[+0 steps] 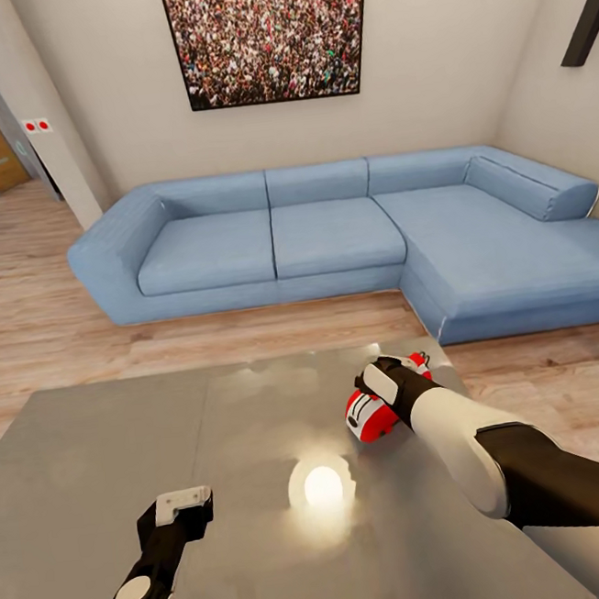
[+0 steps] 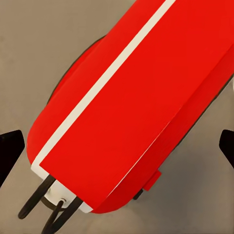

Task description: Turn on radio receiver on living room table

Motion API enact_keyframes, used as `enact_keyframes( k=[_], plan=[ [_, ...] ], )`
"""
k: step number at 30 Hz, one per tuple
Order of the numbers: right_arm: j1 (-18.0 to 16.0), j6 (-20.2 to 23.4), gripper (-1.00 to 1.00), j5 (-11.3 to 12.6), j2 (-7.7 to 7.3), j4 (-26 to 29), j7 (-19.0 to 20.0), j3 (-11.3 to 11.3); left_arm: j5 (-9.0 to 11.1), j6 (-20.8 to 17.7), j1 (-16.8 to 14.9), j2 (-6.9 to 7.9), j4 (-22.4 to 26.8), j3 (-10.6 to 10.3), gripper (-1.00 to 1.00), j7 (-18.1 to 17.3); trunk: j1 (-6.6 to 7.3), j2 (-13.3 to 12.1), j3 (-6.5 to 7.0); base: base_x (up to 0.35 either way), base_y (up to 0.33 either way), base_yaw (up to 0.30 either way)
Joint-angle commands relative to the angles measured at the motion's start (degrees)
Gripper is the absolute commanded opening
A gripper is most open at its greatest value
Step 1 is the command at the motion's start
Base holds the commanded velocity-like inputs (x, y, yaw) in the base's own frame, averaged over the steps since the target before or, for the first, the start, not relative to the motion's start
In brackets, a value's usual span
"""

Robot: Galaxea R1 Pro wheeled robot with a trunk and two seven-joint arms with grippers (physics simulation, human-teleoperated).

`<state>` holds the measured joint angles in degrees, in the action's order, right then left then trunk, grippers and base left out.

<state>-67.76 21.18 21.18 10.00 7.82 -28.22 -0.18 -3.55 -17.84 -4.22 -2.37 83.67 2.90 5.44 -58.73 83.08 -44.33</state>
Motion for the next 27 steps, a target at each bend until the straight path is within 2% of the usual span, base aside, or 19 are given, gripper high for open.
enact_keyframes(
  k=[1,10,27],
  plan=[
    [0.0,0.0,1.00,0.0,0.00,0.0,0.0,0.0,0.0,0.0,0.0,0.00,0.0,0.0,1.00,0.0,0.00,0.0,-0.01,0.000,0.000,0.000],
    [0.0,0.0,1.00,0.0,0.00,0.0,0.0,0.0,0.0,0.0,0.0,0.00,0.0,0.0,1.00,0.0,0.00,0.0,-0.05,0.000,0.000,0.000],
    [0.0,0.0,1.00,0.0,0.00,0.0,0.1,0.0,-0.1,0.0,0.0,0.00,0.0,0.0,1.00,0.0,0.00,0.0,-0.97,0.000,0.000,0.000]
  ],
)
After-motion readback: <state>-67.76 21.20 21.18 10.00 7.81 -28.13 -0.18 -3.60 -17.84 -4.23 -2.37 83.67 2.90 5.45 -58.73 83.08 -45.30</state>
